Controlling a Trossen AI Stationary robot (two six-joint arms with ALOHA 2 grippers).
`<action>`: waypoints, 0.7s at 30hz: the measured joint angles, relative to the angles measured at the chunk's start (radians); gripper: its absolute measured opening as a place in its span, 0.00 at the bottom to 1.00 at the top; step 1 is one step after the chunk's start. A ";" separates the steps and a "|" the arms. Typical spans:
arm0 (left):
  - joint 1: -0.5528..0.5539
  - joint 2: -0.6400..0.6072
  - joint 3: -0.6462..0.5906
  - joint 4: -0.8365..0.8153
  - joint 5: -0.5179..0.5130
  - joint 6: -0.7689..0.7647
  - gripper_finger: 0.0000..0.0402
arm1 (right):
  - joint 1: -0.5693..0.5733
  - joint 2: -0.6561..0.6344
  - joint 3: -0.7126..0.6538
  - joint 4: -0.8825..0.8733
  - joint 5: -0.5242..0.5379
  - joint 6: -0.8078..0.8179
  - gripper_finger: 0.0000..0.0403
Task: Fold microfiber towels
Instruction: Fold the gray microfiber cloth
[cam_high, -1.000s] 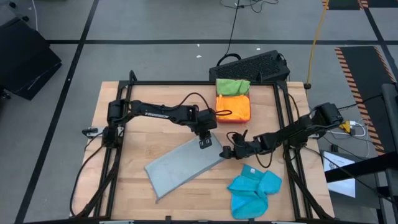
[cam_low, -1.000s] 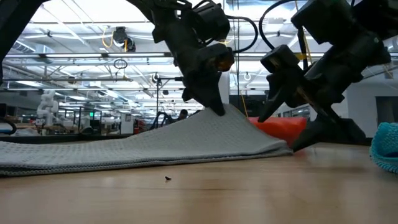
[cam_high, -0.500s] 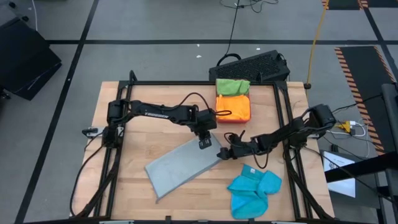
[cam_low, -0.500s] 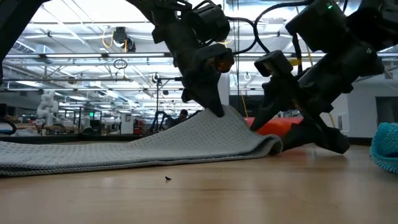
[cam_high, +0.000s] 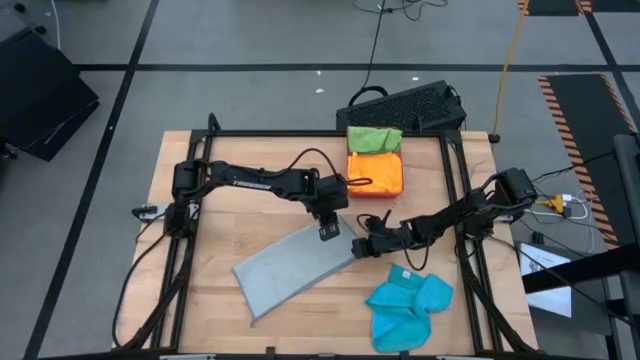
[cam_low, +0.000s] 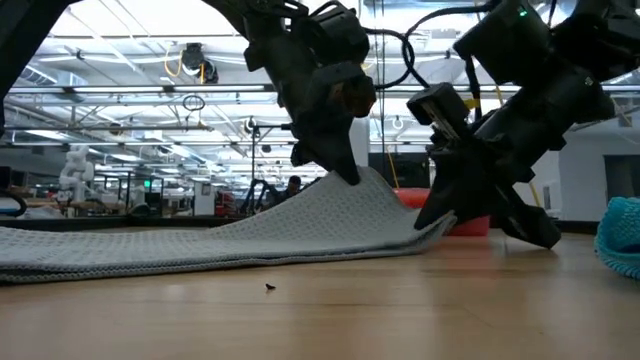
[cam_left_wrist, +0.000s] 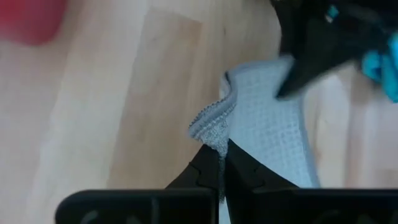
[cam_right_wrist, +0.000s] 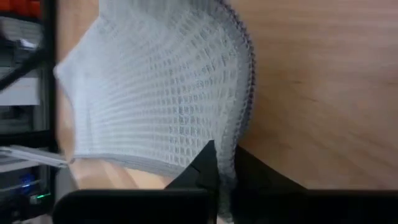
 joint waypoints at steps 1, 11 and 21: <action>0.001 -0.009 0.000 -0.010 0.008 -0.016 0.01 | -0.005 -0.020 -0.004 -0.009 -0.001 -0.019 0.02; -0.003 -0.223 0.000 -0.054 -0.017 -0.073 0.02 | -0.089 -0.347 0.026 -0.239 -0.048 -0.169 0.01; -0.107 -0.467 0.000 -0.056 -0.097 -0.232 0.01 | -0.153 -0.427 0.494 -0.789 -0.076 -0.495 0.00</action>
